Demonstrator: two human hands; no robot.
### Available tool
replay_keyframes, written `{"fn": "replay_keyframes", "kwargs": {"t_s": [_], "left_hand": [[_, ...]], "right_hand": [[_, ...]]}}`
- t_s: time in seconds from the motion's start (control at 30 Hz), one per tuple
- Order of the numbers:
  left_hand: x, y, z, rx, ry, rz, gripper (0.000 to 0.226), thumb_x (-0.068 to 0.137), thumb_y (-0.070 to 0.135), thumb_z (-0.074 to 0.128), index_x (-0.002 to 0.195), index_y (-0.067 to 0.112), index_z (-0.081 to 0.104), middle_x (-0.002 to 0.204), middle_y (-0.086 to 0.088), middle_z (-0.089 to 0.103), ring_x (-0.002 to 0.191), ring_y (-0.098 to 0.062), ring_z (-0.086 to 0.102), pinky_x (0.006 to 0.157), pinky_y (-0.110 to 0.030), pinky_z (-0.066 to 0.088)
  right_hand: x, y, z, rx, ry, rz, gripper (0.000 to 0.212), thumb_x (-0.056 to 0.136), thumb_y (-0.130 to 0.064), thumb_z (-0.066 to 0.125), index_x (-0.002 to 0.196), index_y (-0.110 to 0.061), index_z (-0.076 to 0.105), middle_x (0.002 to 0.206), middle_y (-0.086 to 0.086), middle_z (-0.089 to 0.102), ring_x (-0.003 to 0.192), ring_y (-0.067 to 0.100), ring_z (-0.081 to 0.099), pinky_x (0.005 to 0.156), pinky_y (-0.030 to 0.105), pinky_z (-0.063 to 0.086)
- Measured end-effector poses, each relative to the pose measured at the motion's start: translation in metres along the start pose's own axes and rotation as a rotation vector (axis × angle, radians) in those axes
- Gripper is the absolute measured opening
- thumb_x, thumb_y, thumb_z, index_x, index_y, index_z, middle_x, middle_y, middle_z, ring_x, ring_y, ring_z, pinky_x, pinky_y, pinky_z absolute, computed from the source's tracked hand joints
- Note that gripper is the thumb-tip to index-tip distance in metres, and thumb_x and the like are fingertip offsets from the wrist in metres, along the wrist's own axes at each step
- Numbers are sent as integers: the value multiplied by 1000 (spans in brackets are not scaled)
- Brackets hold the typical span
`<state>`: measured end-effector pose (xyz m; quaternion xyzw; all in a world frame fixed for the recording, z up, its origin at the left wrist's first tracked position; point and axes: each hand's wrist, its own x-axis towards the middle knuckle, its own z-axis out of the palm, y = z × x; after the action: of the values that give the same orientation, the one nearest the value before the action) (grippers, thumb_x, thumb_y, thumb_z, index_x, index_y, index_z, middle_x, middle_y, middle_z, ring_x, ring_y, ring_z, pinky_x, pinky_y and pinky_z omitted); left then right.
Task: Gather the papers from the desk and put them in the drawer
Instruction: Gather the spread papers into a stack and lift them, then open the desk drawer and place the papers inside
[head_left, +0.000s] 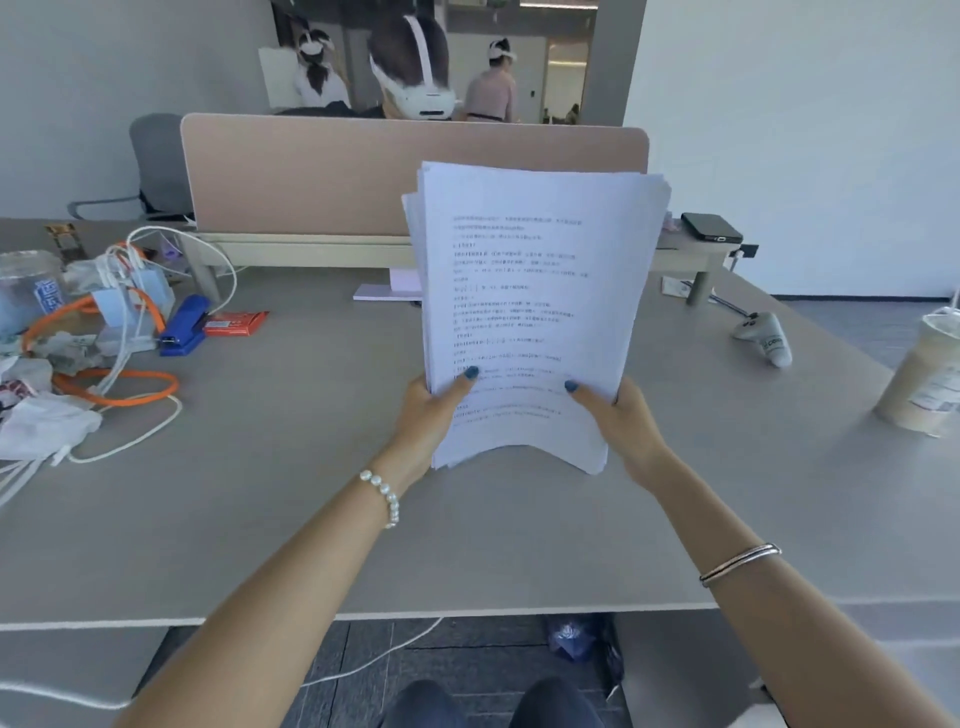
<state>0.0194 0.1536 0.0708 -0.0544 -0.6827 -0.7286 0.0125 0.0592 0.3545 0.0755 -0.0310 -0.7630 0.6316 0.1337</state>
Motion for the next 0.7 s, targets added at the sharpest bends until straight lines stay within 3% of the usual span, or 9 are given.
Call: {"fn": "replay_keyframes", "kwargs": {"t_s": [0.23, 0.37, 0.53, 0.7], "left_hand": [[-24, 12, 36, 22, -125, 63, 27, 83, 27, 63, 108, 16, 64, 98, 4, 71, 92, -14, 68, 81, -33, 56], [-56, 7, 87, -52, -254, 25, 26, 84, 27, 63, 107, 16, 65, 104, -2, 72, 94, -17, 69, 80, -36, 56], [-105, -7, 166, -162, -410, -78, 24, 84, 25, 63, 106, 17, 64, 102, -1, 72, 89, -16, 70, 66, -30, 57], [-138, -18, 229, -100, -679, -120, 19, 79, 13, 66, 96, 22, 67, 94, 7, 74, 85, -10, 71, 69, -25, 55]], "right_hand": [[-32, -15, -58, 31, 100, -73, 24, 88, -20, 61, 111, -21, 58, 102, -5, 68, 87, 9, 68, 69, 24, 55], [-77, -18, -127, 91, 156, -64, 34, 90, -15, 54, 124, -17, 52, 108, -4, 68, 91, 11, 69, 73, 29, 56], [-142, -15, -210, -13, 313, 8, 32, 92, -13, 50, 124, -17, 51, 104, -1, 68, 79, 6, 70, 67, 23, 57], [-216, 0, -278, -45, 422, 82, 29, 92, -12, 51, 121, -16, 52, 103, 8, 72, 83, 29, 71, 72, 44, 60]]}}
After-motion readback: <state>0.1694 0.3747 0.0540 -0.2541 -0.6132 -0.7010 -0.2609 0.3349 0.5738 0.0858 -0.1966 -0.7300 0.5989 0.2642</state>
